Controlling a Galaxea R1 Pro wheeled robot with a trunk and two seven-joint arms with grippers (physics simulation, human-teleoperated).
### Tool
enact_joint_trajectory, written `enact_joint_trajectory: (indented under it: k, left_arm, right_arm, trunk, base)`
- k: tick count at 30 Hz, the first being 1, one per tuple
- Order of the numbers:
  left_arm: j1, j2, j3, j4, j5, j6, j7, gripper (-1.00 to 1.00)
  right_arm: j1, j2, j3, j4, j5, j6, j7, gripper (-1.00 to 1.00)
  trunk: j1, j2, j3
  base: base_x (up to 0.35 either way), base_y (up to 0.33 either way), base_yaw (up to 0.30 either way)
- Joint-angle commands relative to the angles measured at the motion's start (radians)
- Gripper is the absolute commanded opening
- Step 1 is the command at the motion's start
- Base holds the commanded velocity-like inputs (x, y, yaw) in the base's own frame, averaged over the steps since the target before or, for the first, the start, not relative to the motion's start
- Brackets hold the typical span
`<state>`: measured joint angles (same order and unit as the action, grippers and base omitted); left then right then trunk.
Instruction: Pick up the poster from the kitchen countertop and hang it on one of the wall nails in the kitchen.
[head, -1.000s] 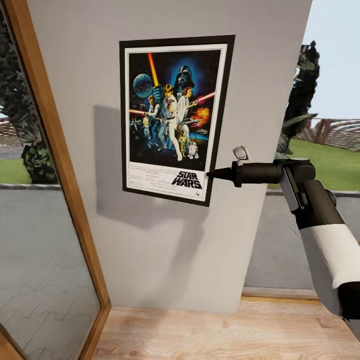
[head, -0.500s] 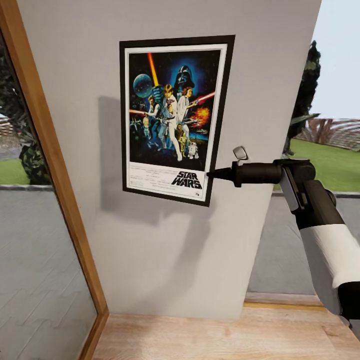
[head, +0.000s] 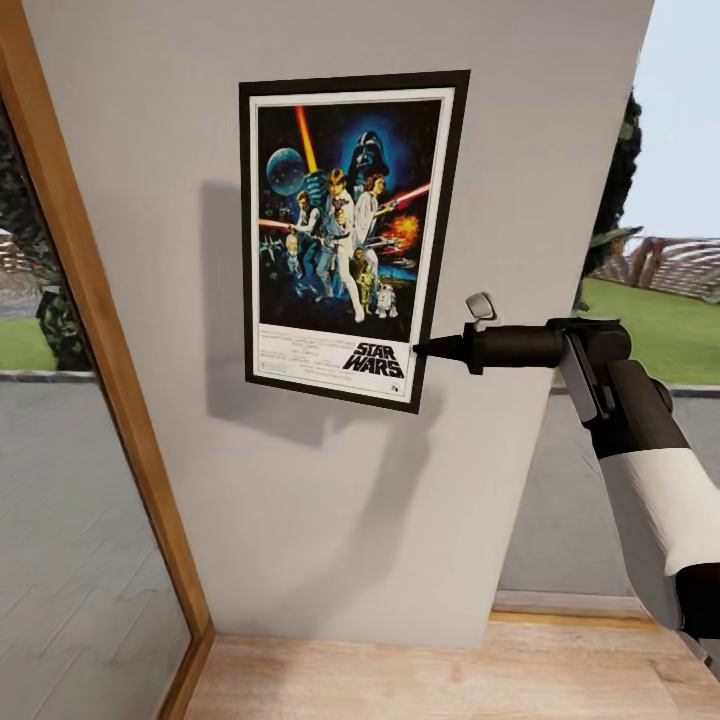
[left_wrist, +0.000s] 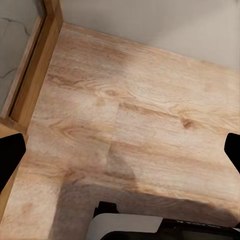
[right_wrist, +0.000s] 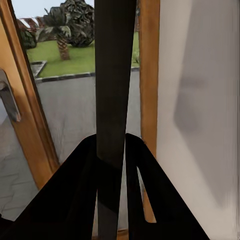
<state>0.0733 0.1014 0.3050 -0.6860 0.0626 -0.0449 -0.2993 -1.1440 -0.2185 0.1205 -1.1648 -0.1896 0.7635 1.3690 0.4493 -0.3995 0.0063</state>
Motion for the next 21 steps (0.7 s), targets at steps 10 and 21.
enact_joint_trajectory:
  k: [10,21]
  left_arm:
    - [0.000,0.000,0.002,0.000,0.006,0.000,-0.006,1.00]
    - [0.000,0.000,0.023,0.000,0.006,0.000,-0.007,1.00]
  right_arm:
    - [0.000,-0.002,0.002,0.000,-0.008,0.012,0.001,-1.00]
    - [0.000,-0.002,0.002,-0.001,-0.008,0.011,0.001,-1.00]
  trunk:
    - [0.001,0.000,0.000]
    - [0.001,0.000,0.000]
  base:
    - [0.054,0.000,0.000]
    - [0.096,0.000,0.000]
